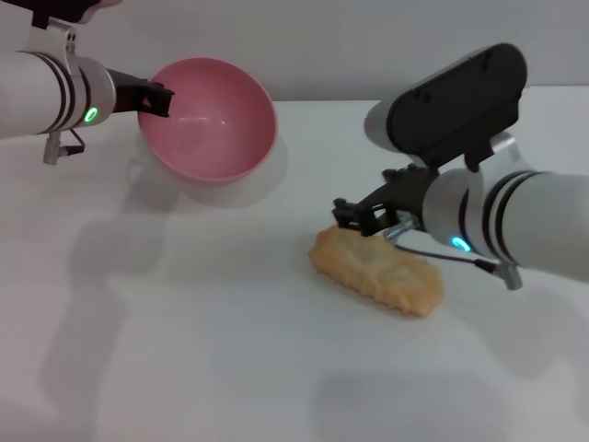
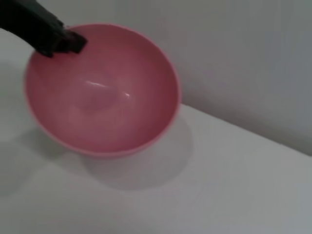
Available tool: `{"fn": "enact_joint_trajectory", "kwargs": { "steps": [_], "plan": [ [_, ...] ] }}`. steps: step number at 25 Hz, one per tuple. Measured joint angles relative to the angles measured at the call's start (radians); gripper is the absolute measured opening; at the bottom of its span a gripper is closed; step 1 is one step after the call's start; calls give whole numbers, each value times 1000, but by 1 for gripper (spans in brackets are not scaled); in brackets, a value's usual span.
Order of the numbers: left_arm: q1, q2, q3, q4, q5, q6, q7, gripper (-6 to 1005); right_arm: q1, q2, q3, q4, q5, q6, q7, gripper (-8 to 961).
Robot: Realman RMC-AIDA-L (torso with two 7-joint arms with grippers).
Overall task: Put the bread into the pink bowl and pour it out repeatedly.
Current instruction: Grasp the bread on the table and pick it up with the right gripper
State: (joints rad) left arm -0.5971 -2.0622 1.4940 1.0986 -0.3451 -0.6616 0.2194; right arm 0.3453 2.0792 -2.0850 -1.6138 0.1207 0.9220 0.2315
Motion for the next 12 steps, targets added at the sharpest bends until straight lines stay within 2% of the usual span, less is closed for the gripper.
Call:
{"fn": "enact_joint_trajectory", "kwargs": {
  "steps": [3, 12],
  "plan": [
    [-4, 0, 0, -5, 0, 1, 0, 61, -2, 2, -14, 60, 30, -63, 13, 700],
    [-10, 0, 0, -6, 23, 2, -1, 62, 7, 1, -15, 131, 48, -95, 40, 694]
  ]
}}
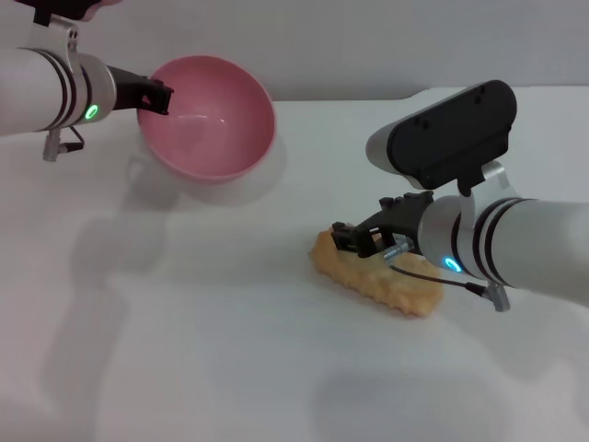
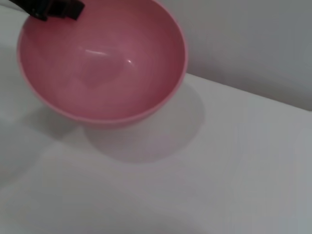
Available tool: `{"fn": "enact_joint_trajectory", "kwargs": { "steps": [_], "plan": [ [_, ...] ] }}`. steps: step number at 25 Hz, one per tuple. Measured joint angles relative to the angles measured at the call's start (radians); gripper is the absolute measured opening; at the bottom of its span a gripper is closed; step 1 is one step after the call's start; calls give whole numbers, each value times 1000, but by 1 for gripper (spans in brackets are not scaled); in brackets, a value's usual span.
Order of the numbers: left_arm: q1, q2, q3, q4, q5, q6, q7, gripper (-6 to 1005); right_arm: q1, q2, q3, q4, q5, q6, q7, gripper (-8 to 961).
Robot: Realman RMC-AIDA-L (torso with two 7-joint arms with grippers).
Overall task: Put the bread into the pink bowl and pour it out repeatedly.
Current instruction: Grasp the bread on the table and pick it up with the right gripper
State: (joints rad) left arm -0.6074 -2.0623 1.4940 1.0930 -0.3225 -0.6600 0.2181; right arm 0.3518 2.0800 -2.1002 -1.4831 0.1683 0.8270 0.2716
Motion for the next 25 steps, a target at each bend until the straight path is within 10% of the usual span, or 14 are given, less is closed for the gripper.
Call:
{"fn": "enact_joint_trajectory", "kwargs": {
  "steps": [25],
  "plan": [
    [-2, -4, 0, 13, 14, -8, -8, 65, 72, 1, -15, 228, 88, -124, 21, 678]
  ]
}}
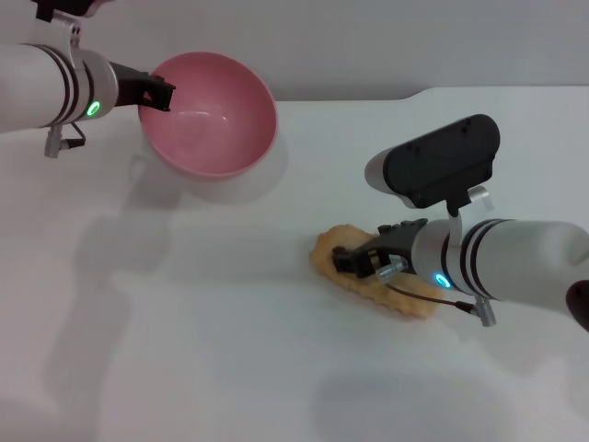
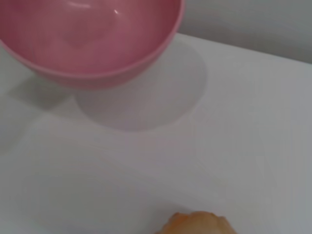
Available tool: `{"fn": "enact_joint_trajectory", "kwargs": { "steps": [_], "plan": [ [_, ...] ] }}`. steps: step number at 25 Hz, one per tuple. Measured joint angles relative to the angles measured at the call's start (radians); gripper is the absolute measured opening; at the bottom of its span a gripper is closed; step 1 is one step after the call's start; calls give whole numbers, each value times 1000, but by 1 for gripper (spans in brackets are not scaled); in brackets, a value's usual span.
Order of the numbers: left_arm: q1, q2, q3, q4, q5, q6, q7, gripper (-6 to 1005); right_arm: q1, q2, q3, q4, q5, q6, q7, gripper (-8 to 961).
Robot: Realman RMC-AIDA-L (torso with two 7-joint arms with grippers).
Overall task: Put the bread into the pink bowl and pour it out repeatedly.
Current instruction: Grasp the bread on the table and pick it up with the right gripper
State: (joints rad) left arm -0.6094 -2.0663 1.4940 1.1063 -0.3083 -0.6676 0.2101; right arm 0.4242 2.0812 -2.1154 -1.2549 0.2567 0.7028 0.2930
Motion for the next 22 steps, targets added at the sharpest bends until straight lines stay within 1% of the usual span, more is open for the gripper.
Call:
{"fn": "enact_joint_trajectory", "kwargs": {
  "steps": [5, 13, 16, 22],
  "plan": [
    [-2, 0, 8, 0, 0, 0, 0, 66, 19, 0, -1, 31, 3, 7, -2, 675],
    [-5, 1, 11, 4, 0, -1, 0, 67, 27, -5, 25, 0, 11, 69, -24, 670],
    [-4, 2, 13, 9, 1, -1, 0, 67, 25, -6, 35, -29, 6, 90, -26, 530],
    [-4, 2, 19, 10, 1, -1, 0, 68, 34, -7, 58, -109, -22, 137, -40, 469]
  ]
}}
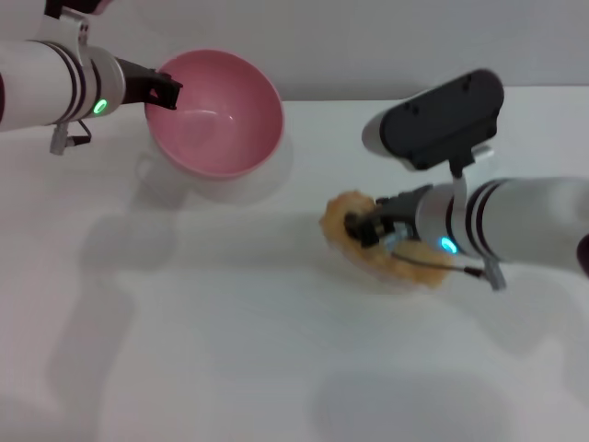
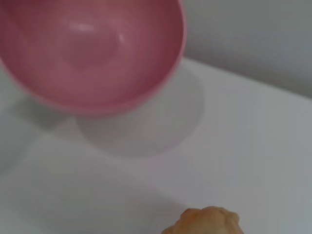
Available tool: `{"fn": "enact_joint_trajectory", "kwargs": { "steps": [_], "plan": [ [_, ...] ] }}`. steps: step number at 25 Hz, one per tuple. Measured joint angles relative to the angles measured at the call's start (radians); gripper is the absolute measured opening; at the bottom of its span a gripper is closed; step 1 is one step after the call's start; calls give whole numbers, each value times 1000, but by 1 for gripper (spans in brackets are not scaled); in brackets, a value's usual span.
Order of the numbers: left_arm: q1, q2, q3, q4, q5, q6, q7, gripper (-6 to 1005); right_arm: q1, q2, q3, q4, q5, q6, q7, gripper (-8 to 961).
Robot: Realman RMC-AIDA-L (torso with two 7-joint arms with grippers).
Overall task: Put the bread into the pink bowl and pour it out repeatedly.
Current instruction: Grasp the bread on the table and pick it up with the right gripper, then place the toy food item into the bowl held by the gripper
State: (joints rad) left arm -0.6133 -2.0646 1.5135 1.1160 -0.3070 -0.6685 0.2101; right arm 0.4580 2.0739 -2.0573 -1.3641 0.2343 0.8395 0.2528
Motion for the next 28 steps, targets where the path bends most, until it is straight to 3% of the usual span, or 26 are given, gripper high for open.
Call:
{"fn": "enact_joint_trajectory", "kwargs": {
  "steps": [11, 21, 28],
  "plan": [
    [5, -3, 109, 6, -8, 7, -46, 69, 30, 0, 48, -256, -122, 101, -25, 399],
    [23, -5, 245, 78, -10, -6, -121, 70, 114, 5, 50, -188, -160, 72, -27, 332],
    [34, -6, 271, 113, -12, -9, -130, 71, 128, 5, 46, -119, -159, -3, -27, 257]
  ]
}}
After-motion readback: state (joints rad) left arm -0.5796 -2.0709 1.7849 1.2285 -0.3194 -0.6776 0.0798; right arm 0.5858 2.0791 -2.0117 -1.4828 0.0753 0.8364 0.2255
